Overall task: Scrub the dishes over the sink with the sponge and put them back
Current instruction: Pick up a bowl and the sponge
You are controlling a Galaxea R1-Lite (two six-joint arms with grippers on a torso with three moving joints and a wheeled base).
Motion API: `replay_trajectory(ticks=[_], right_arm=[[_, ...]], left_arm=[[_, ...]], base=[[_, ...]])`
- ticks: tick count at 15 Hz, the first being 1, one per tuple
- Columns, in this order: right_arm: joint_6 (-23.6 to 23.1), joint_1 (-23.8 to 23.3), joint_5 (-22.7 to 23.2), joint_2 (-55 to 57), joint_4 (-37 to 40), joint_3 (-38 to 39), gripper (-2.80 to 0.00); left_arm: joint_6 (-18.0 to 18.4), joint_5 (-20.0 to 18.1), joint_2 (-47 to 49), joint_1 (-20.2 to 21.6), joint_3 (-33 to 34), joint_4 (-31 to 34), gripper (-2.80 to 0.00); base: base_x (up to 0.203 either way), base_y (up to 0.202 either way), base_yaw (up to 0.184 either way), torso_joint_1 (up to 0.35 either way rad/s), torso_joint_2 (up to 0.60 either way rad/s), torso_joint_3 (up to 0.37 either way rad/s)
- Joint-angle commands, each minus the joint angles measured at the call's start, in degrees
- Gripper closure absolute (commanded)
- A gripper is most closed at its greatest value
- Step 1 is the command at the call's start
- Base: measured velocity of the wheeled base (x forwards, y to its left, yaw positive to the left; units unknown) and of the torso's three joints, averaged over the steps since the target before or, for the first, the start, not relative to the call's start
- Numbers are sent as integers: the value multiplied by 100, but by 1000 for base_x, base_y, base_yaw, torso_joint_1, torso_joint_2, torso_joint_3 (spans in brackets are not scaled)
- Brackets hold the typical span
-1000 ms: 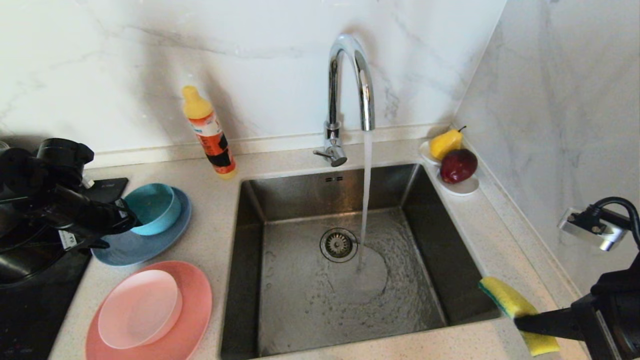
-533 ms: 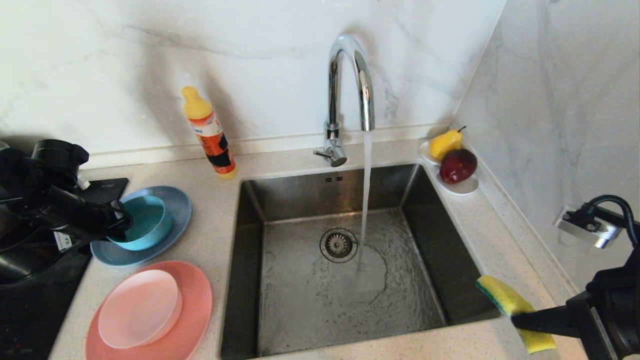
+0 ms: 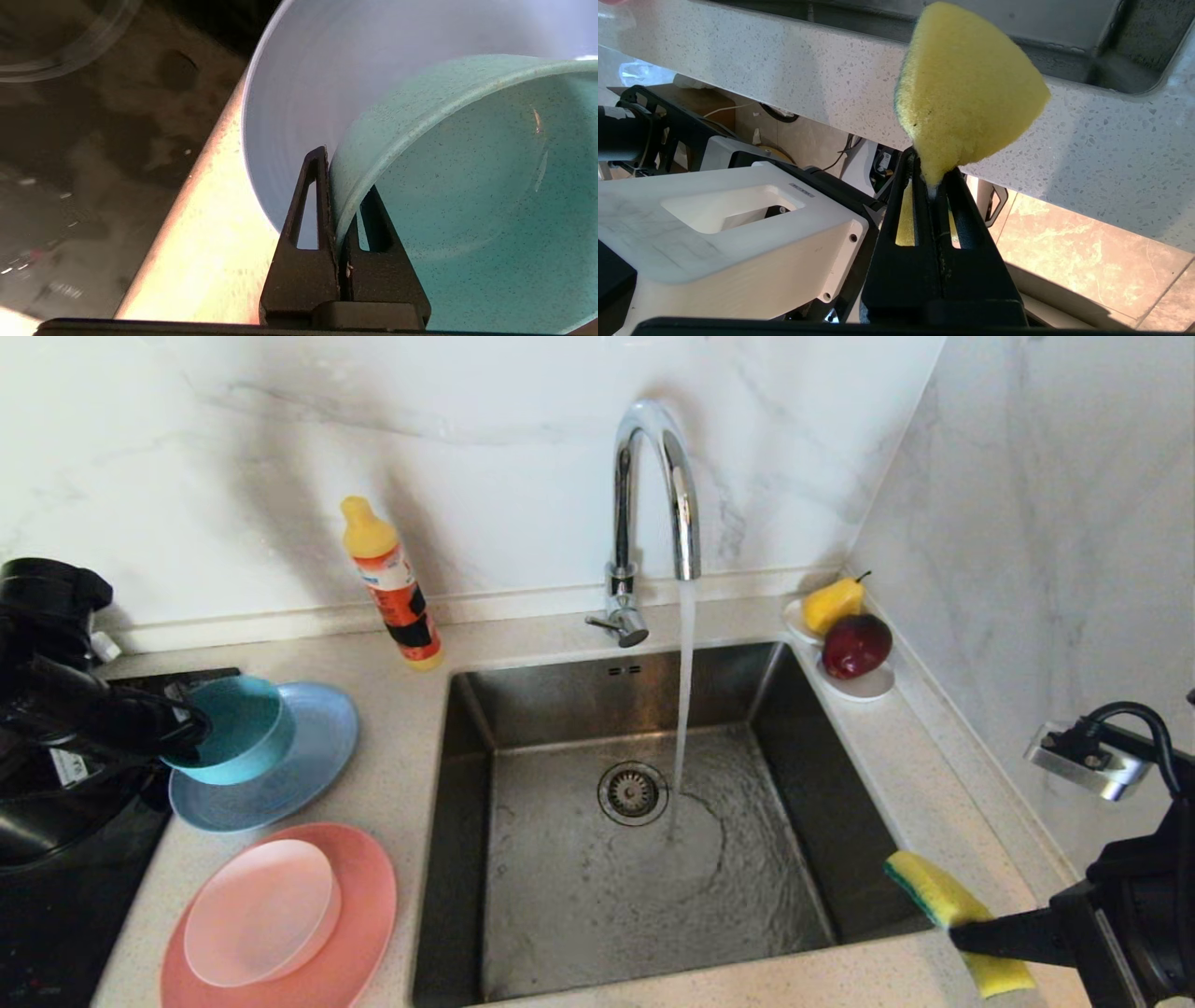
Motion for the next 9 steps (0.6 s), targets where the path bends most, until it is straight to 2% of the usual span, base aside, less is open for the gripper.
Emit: replay_trajectory(ticks=[1,5,7,9], right_arm=[[7,3,5,-9,18,6,0],[30,3,5,-155,23,58,0],[34,3,5,-252,27,33,0],[17,11,5,-367,36,33,0]], left_arm=[[-25,3,-801,10,-20,28,0],[-49,-191,-2108,-26,104,293,0],[-67,-775,-2754,-112,157,621,0],[-74,-1298,-3224,-516,188,1005,0]], base=[[0,0,0,0,0,0],[0,0,0,0,0,0],[0,0,0,0,0,0],[0,0,0,0,0,0]])
